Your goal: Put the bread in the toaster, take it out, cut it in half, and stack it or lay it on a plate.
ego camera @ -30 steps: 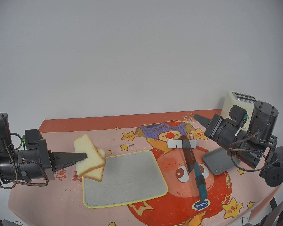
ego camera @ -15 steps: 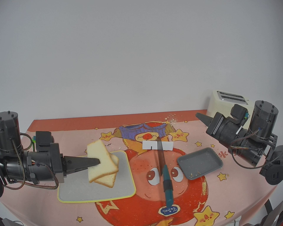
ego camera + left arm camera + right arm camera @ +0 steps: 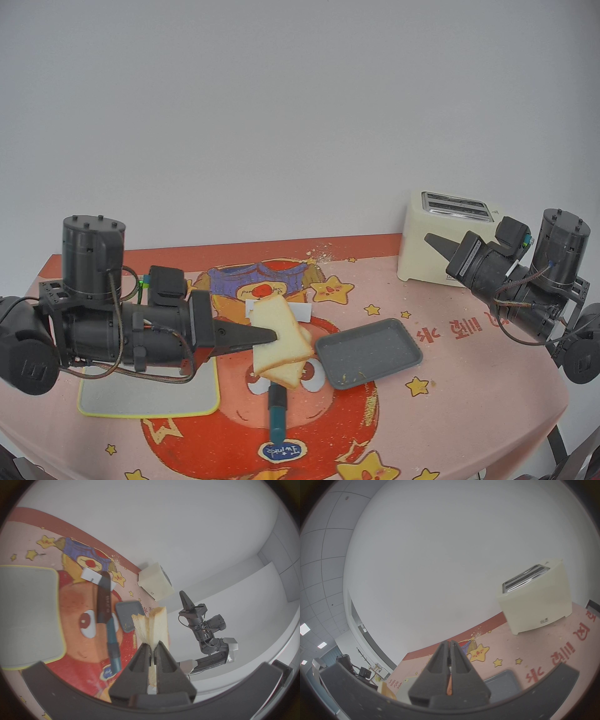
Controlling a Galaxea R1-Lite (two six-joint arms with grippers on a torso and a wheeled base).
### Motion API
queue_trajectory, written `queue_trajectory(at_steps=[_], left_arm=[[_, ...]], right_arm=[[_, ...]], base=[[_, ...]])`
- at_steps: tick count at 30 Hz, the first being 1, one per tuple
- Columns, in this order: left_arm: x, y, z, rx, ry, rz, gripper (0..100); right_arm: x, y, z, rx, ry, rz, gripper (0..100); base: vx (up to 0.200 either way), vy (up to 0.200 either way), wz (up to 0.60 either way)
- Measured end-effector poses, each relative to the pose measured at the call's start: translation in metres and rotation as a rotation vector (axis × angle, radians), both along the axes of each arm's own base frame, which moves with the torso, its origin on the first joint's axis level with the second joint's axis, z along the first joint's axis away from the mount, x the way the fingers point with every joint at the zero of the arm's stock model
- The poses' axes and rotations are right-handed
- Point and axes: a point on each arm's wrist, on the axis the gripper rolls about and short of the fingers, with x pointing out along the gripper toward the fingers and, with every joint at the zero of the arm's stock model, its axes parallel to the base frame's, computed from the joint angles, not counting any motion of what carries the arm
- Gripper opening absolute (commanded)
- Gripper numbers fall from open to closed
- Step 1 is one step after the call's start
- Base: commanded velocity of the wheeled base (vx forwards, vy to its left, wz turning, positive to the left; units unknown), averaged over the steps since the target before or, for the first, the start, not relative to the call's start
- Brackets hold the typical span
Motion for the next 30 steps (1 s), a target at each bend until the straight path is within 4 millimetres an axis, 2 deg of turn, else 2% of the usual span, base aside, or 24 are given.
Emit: queue_trajectory(at_steps=[2,10,18,30], left_arm=[[0.006,-0.005,-0.002,0.003,0.008,-0.003,0],[0.032,-0.019,-0.011,0.016,0.032,-0.001,0],[0.059,-0.031,-0.034,0.039,0.101,0.023,0],[0.085,-0.046,-0.063,0.076,0.159,0.031,0]], right_arm=[[0.0,-0.001,0.0,0.001,-0.001,-0.002,0],[0.0,-0.001,0.001,0.0,-0.002,-0.003,0],[-0.001,-0.002,0.001,-0.001,-0.006,-0.003,0],[-0.004,-0.002,0.004,-0.011,-0.022,0.003,0]], base=[[0.0,-0.2,0.0],[0.0,0.0,0.0],[0.0,0.0,0.0],[0.0,0.0,0.0]])
